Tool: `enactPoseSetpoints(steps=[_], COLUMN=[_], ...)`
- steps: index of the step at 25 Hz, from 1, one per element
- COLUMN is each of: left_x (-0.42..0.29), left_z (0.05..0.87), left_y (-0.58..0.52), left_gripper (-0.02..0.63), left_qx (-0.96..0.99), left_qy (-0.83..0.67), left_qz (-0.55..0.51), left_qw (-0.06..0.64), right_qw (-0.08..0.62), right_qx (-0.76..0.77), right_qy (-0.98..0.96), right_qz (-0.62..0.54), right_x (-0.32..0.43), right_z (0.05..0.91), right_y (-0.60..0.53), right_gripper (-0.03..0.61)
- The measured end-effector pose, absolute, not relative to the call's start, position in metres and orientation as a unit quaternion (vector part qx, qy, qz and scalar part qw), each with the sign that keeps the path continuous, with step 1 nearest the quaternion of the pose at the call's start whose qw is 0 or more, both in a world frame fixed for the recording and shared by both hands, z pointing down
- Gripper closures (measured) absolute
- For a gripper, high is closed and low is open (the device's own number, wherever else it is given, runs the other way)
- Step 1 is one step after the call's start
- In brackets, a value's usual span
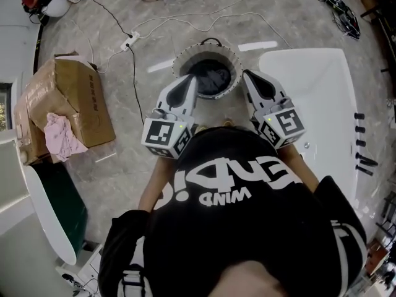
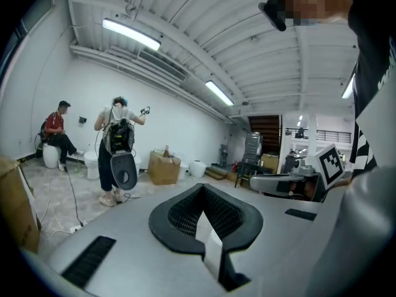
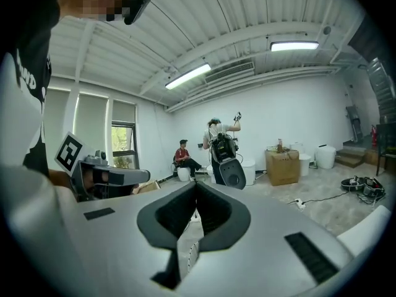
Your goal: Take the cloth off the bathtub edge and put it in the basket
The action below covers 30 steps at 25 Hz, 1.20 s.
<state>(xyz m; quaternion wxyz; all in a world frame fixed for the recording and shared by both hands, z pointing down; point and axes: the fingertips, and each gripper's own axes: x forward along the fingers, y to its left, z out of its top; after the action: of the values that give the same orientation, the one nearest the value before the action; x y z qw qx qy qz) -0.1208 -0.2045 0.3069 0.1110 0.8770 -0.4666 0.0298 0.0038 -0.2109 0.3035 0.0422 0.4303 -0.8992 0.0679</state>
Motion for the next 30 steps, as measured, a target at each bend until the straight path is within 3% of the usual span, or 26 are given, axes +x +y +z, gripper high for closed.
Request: enactPoseSetpoints(steps=[30], left_x=[-0.107], left_z=[0.310], left_y=[-0.182], left_gripper=[0.603], left_qx=[0.876], left_qy=[-0.468], left_qz=[0.039], left_qw=[0.114], right_qw=[0.044], right_qx=[0.436], right_qy=[-0.895], right_qz=[0.080], right_x=[0.013], right_z=[0.311], right_y=[-0.189], right_gripper=[0.565])
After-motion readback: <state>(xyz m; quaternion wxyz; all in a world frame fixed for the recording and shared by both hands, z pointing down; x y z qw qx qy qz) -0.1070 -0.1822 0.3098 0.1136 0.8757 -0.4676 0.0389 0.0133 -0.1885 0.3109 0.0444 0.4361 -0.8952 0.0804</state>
